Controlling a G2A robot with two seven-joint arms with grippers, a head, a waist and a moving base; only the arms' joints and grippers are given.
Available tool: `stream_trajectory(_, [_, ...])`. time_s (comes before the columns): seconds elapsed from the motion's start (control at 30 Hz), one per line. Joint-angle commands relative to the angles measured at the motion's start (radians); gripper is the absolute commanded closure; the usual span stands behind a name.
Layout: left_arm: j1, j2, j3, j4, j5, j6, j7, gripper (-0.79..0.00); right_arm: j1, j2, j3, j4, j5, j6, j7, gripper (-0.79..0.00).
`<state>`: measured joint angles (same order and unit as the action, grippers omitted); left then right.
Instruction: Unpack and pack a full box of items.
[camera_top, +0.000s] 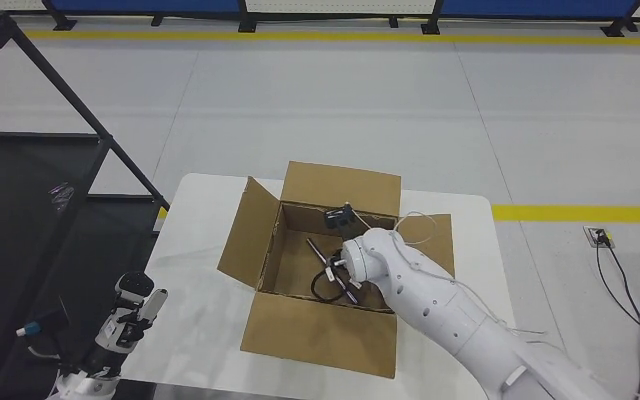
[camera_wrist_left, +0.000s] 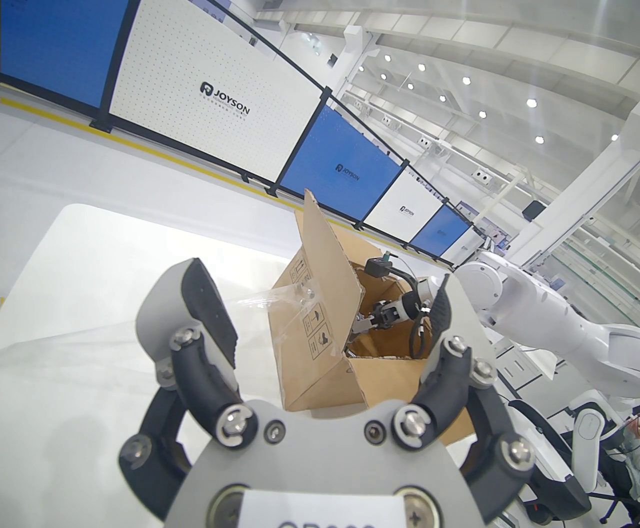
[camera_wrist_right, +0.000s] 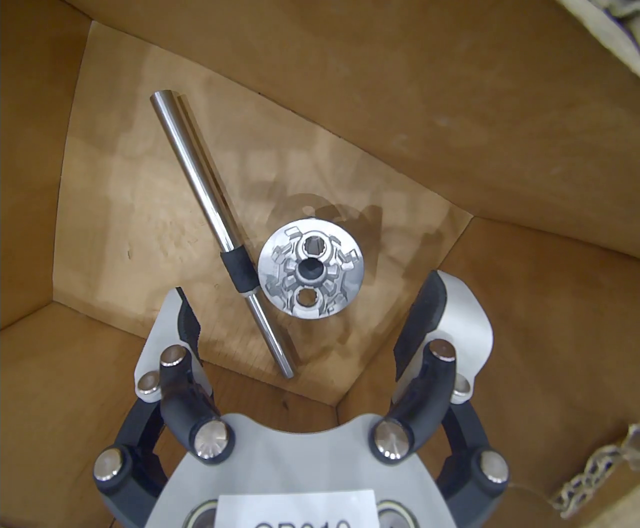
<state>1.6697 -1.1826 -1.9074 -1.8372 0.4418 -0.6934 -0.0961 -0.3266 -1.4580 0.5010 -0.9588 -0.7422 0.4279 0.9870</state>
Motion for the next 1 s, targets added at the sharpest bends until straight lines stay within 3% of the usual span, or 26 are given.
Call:
stream_trajectory(0.0, [0.0, 0.0, 0.0, 0.0, 0.0, 0.0, 0.0, -0.785, 0.001, -0.012, 0.002, 0.035, 0.013, -0.01, -0.022, -0.785])
stream_trajectory(0.07, [0.0, 0.0, 0.0, 0.0, 0.0, 0.0, 0.0, -0.785, 0.004, -0.023, 0.007, 0.072, 0.031, -0.022, -0.039, -0.785])
stream_trajectory(0.1, [0.0, 0.0, 0.0, 0.0, 0.0, 0.0, 0.0, -0.785, 0.005, -0.029, 0.01, 0.088, 0.039, -0.027, -0.05, -0.699])
stream_trajectory(0.13, [0.0, 0.0, 0.0, 0.0, 0.0, 0.0, 0.0, -0.785, 0.006, -0.034, 0.011, 0.103, 0.044, -0.038, -0.058, -0.459])
stream_trajectory(0.17, [0.0, 0.0, 0.0, 0.0, 0.0, 0.0, 0.0, -0.785, 0.008, -0.039, 0.014, 0.118, 0.049, -0.043, -0.066, -0.379])
stream_trajectory(0.3, [0.0, 0.0, 0.0, 0.0, 0.0, 0.0, 0.0, -0.785, 0.016, -0.056, 0.018, 0.153, 0.054, -0.054, -0.082, -0.145])
stream_trajectory(0.37, [0.0, 0.0, 0.0, 0.0, 0.0, 0.0, 0.0, -0.785, 0.019, -0.062, 0.023, 0.167, 0.052, -0.055, -0.082, -0.077])
stream_trajectory(0.5, [0.0, 0.0, 0.0, 0.0, 0.0, 0.0, 0.0, -0.785, 0.021, -0.069, 0.034, 0.186, 0.046, -0.053, -0.078, 0.0])
stream_trajectory(0.67, [0.0, 0.0, 0.0, 0.0, 0.0, 0.0, 0.0, -0.785, 0.02, -0.069, 0.049, 0.165, 0.017, -0.031, -0.072, 0.0])
stream_trajectory(0.97, [0.0, 0.0, 0.0, 0.0, 0.0, 0.0, 0.0, -0.785, -0.05, -0.005, 0.132, -0.126, -0.137, 0.033, -0.004, 0.0])
